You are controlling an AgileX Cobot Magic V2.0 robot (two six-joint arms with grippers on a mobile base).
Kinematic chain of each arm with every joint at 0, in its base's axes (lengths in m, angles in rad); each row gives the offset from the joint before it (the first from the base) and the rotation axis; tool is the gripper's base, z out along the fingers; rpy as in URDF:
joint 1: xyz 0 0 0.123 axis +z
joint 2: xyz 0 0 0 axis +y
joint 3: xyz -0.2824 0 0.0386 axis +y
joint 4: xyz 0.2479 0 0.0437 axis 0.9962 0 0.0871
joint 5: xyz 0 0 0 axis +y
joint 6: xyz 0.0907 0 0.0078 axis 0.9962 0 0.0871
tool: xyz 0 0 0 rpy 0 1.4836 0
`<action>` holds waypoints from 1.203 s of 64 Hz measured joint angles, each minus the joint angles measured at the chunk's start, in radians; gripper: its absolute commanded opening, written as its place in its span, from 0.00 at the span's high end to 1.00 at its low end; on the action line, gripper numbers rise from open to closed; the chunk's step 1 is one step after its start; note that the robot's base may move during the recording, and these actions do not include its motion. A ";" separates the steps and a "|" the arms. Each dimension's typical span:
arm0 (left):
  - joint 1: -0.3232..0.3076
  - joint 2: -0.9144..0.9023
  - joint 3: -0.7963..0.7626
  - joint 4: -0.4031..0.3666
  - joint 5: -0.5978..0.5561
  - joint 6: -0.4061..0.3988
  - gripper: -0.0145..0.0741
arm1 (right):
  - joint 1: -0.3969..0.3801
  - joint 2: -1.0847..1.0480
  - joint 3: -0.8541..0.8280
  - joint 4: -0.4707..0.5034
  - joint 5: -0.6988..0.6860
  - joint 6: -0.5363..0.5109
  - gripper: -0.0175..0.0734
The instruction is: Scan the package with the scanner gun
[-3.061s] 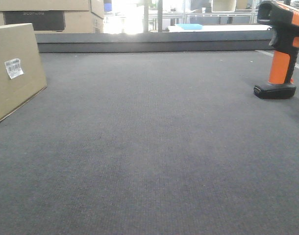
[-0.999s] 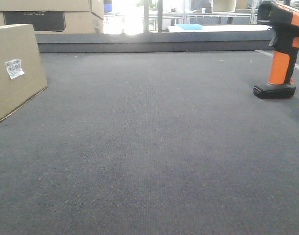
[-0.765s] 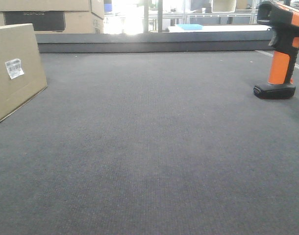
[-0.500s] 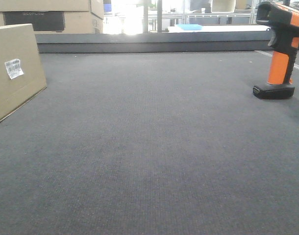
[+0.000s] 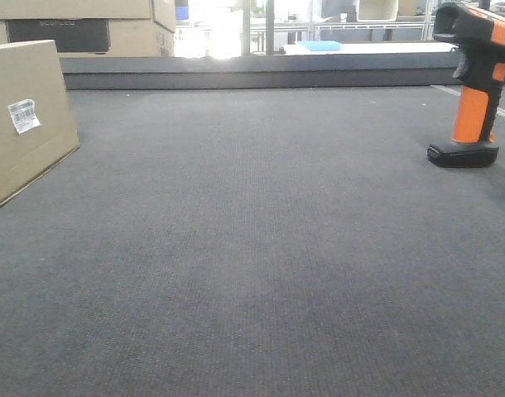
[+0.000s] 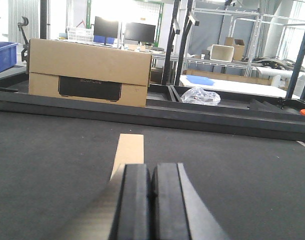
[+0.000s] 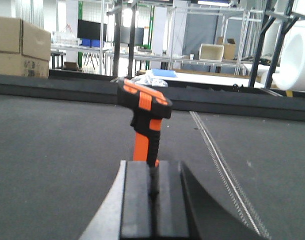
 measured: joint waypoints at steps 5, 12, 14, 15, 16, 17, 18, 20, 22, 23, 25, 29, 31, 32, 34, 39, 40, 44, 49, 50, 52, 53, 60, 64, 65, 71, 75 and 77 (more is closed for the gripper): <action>0.000 0.000 0.000 0.000 0.000 0.000 0.96 | 0.000 -0.003 0.015 0.002 -0.010 0.000 0.99; 0.000 0.000 0.000 0.000 0.000 0.000 0.96 | 0.000 -0.003 0.016 0.004 -0.028 0.000 0.99; 0.000 0.000 0.000 0.000 0.000 0.000 0.96 | 0.000 -0.003 0.016 0.009 -0.028 0.000 0.99; 0.000 0.000 0.000 0.000 0.000 0.000 0.96 | 0.000 -0.003 0.016 0.012 -0.028 0.000 0.99; 0.000 0.000 0.000 0.000 0.000 0.000 0.96 | 0.000 -0.003 0.016 0.017 -0.028 0.000 0.99; 0.000 0.000 0.000 0.000 0.000 0.000 0.96 | 0.000 -0.003 0.016 0.023 -0.028 0.000 0.99; 0.000 0.000 0.000 0.000 0.000 0.000 0.96 | 0.000 -0.003 0.016 0.029 -0.028 0.000 0.99; 0.000 0.000 0.000 0.000 0.000 0.000 0.96 | 0.000 -0.003 0.016 0.046 -0.028 0.000 0.99; 0.000 0.000 0.000 0.000 0.000 0.000 0.96 | 0.000 -0.003 0.016 0.060 -0.028 0.000 0.99; 0.000 0.000 0.000 0.000 0.000 0.000 0.96 | 0.000 -0.003 0.016 0.064 -0.028 0.000 0.99; 0.000 0.000 0.000 0.000 0.000 0.000 0.96 | 0.000 -0.003 0.016 0.070 -0.028 0.000 0.99; 0.000 0.000 0.000 0.000 0.000 0.000 0.96 | 0.000 -0.003 0.016 0.078 -0.028 -0.002 0.99; 0.000 0.000 0.000 0.000 0.000 0.000 0.96 | 0.000 -0.003 0.016 0.081 -0.028 -0.002 0.99; 0.000 0.000 0.000 0.000 0.000 0.000 0.96 | 0.000 -0.003 0.016 0.082 -0.028 -0.002 0.99; 0.000 0.000 0.000 0.000 0.000 0.000 0.96 | 0.000 -0.003 0.016 0.082 -0.028 -0.002 0.99; 0.000 0.000 0.000 0.000 0.000 0.000 0.96 | 0.000 -0.003 0.016 0.085 -0.028 -0.002 0.99; 0.000 0.000 0.000 0.000 0.000 0.000 0.96 | 0.000 -0.003 0.016 0.085 -0.028 -0.002 0.99; 0.000 0.000 0.000 0.000 0.000 0.000 0.96 | 0.000 -0.003 0.016 0.087 -0.028 -0.002 0.99; 0.000 0.000 0.000 0.000 0.000 0.000 0.96 | 0.000 -0.003 0.016 0.089 -0.028 -0.002 0.99; 0.000 0.000 0.000 0.000 0.000 0.000 0.96 | 0.000 -0.003 0.016 0.089 -0.028 -0.002 0.99; 0.000 0.000 0.000 0.000 0.000 0.000 0.96 | 0.000 -0.003 0.016 0.089 -0.028 -0.002 0.99; 0.000 0.000 0.000 0.000 0.000 0.000 0.96 | 0.000 -0.003 0.016 0.089 -0.028 -0.002 0.99; 0.000 0.000 0.000 0.000 0.000 0.000 0.96 | 0.000 -0.003 0.016 0.089 -0.028 -0.002 0.99; 0.000 0.000 0.000 0.000 0.000 0.000 0.96 | 0.000 -0.003 0.016 0.089 -0.028 -0.002 0.99; 0.000 0.000 0.000 0.000 0.000 0.000 0.96 | 0.000 -0.003 0.016 0.089 -0.028 -0.002 0.99; 0.000 0.000 0.000 0.052 0.002 0.000 0.96 | 0.000 -0.003 0.016 0.089 -0.028 -0.002 0.99; 0.000 0.000 0.004 0.093 0.004 0.010 0.96 | 0.000 -0.003 0.016 0.089 -0.028 -0.002 0.99; 0.000 -0.002 0.019 0.109 -0.002 0.018 0.96 | 0.000 -0.003 0.016 0.089 -0.028 -0.002 0.99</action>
